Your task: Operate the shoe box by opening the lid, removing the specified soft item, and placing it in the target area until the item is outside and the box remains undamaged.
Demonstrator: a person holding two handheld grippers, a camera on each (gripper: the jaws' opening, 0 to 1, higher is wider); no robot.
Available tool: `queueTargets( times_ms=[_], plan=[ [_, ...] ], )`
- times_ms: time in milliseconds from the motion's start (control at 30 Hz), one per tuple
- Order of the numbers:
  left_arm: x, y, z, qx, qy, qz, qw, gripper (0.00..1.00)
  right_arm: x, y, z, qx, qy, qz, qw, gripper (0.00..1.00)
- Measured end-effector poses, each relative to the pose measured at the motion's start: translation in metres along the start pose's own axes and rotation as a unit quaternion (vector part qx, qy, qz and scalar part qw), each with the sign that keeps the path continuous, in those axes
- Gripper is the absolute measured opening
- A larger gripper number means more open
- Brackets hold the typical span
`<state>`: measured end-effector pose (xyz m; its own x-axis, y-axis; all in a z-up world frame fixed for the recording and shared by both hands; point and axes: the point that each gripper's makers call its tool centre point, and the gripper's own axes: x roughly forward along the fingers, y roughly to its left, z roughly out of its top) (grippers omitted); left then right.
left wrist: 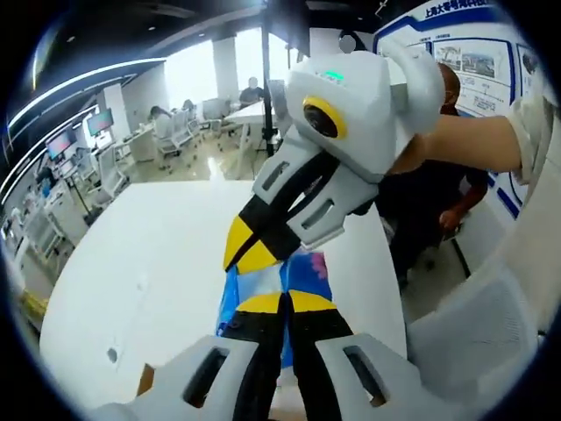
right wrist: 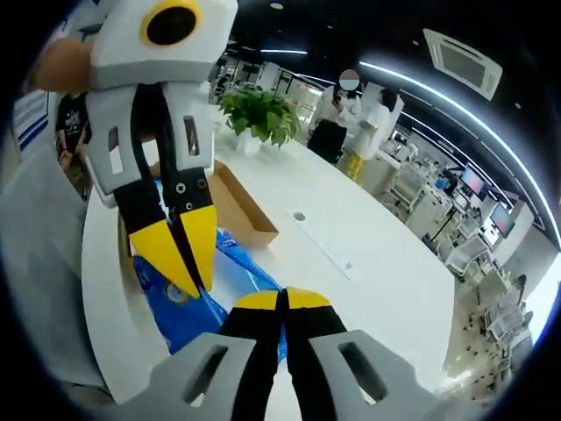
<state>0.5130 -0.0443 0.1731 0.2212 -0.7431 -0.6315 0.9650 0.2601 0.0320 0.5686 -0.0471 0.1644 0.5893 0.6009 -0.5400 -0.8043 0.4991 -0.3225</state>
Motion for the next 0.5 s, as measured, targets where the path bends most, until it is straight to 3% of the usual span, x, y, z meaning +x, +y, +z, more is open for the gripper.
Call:
queueTargets(
  times_ms=[500],
  plan=[
    [0.056, 0.005, 0.001, 0.009, 0.012, -0.027, 0.9995, 0.00, -0.002, -0.021, -0.050, 0.020, 0.035, -0.011, 0.9991, 0.00]
  ],
)
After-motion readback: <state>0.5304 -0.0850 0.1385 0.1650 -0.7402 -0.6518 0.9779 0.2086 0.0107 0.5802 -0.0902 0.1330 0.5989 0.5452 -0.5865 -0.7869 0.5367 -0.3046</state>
